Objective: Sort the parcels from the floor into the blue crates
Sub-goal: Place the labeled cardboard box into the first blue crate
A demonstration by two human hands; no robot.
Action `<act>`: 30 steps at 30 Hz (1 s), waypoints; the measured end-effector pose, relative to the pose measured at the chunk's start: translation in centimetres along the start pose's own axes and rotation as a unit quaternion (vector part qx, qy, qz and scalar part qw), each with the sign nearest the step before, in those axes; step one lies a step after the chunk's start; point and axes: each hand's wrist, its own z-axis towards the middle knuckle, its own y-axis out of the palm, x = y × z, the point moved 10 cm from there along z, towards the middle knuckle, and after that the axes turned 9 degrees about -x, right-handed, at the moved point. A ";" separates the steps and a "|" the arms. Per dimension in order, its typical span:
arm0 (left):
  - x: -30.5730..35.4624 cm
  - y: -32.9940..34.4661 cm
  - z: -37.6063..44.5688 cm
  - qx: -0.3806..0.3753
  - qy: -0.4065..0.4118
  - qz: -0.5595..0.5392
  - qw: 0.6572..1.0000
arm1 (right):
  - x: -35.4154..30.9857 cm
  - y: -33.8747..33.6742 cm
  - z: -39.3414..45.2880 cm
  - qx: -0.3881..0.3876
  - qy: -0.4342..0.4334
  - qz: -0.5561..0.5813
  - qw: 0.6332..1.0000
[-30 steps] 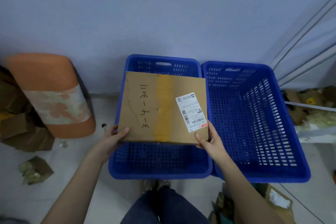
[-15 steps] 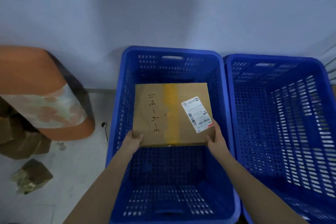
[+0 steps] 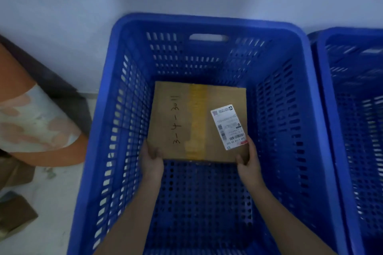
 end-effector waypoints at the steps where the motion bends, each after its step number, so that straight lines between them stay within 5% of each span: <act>1: 0.3 0.0 0.4 0.011 0.011 0.002 1.000 | 0.3 0.3 0.6 0.004 0.004 0.004 1.000; 12: 1.4 0.6 5.3 0.029 0.016 0.094 0.995 | 0.5 1.9 5.8 -0.013 0.064 0.022 0.998; 22: 4.0 0.7 4.2 -0.054 -0.175 0.259 0.948 | -3.2 0.0 4.2 -0.082 0.054 -0.081 0.992; 30: 12.7 3.5 -4.7 -0.156 0.045 0.338 0.927 | -7.9 -2.4 -1.6 -0.074 0.056 -0.093 0.991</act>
